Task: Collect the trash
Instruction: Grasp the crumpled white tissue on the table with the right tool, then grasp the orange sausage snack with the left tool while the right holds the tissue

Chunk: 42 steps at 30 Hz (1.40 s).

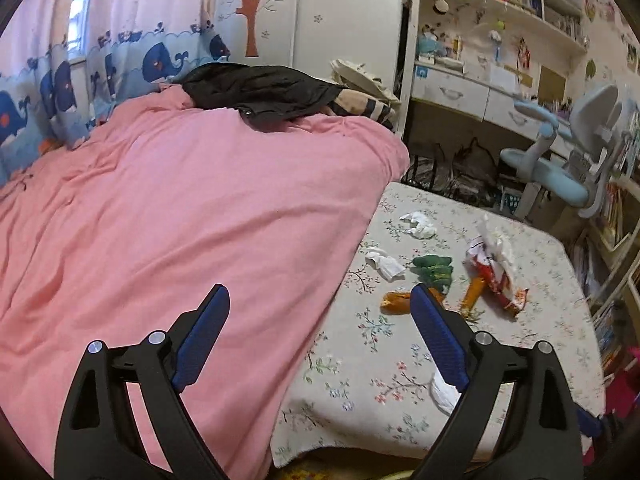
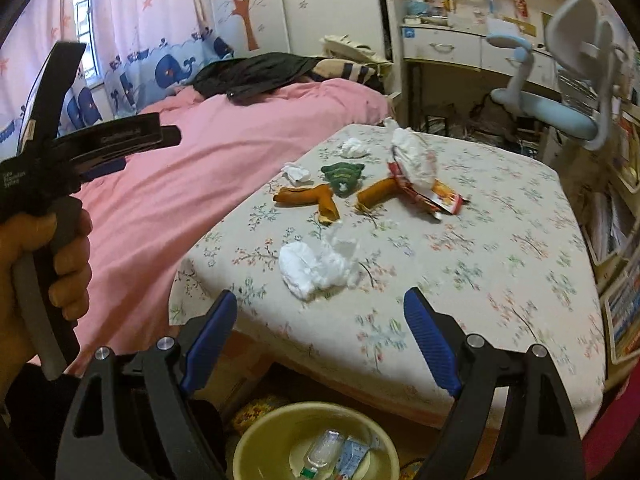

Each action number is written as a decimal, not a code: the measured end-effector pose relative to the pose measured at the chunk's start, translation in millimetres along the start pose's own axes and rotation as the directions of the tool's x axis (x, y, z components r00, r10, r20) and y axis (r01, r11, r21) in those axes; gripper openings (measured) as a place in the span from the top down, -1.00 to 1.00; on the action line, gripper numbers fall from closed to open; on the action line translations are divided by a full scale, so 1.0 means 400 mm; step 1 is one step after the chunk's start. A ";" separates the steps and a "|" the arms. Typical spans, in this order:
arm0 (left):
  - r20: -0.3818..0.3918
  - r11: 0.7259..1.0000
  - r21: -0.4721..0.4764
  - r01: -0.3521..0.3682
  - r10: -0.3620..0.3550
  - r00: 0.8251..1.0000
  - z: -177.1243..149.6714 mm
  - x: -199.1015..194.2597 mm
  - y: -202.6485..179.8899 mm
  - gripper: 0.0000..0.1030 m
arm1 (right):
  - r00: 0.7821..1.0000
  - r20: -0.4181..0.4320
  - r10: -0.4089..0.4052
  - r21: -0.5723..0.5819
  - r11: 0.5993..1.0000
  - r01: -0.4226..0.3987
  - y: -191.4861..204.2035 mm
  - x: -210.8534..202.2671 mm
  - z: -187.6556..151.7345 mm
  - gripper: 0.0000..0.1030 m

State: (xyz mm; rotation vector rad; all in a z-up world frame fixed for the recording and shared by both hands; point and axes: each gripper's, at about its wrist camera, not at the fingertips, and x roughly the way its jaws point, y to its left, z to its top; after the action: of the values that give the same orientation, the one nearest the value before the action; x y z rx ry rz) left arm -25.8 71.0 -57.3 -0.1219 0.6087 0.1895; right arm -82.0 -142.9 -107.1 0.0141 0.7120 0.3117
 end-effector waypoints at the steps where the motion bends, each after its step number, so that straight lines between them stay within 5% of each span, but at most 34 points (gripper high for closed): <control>1: -0.004 1.000 0.006 -0.005 0.005 1.000 -0.001 0.010 -0.002 -0.71 | 1.000 -0.006 0.000 -0.002 1.000 0.000 0.000 0.020 0.009 -0.59; 11: -0.095 0.996 0.086 0.012 -0.004 0.995 0.004 0.128 -0.052 -0.71 | 0.993 -0.117 0.005 -0.037 0.999 -0.009 0.017 0.202 0.044 -0.55; 13: -0.124 0.994 0.110 0.020 -0.006 0.992 0.002 0.161 -0.072 -0.71 | 0.989 -0.151 0.004 -0.045 0.999 -0.011 0.014 0.231 0.040 -0.37; 18: -0.177 0.986 0.162 0.051 -0.022 0.984 0.000 0.250 -0.123 -0.71 | 0.981 -0.192 0.017 -0.045 0.999 -0.026 -0.020 0.251 0.037 0.62; 29: -0.253 0.896 0.404 0.185 -0.085 0.964 -0.029 0.396 -0.236 -0.69 | 0.969 -0.243 0.051 -0.001 0.999 -0.052 -0.156 0.153 0.101 0.74; 32: -0.278 0.880 0.411 0.239 -0.129 0.952 -0.036 0.421 -0.241 -0.58 | 0.969 -0.222 0.104 0.114 0.990 -0.080 -0.210 0.136 0.084 0.74; 34: -0.302 0.866 0.422 0.269 -0.145 0.942 -0.043 0.434 -0.251 -0.33 | 0.964 -0.218 0.155 0.203 0.973 -0.110 -0.235 0.150 0.081 0.74; 39: -0.368 0.817 0.460 0.347 -0.180 0.912 -0.065 0.434 -0.278 0.42 | 0.967 -0.203 0.153 0.193 0.975 -0.113 -0.235 0.139 0.096 0.74; 42: -0.383 0.801 0.481 0.357 -0.175 0.907 -0.064 0.426 -0.288 0.47 | 0.965 -0.205 0.163 0.197 0.973 -0.123 -0.231 0.142 0.097 0.74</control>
State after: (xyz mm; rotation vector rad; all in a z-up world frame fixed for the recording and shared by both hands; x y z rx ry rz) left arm 121.2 -21.7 -170.0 0.3209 0.9433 -0.2964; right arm 8.9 -211.2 -124.8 0.2102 0.9606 0.3898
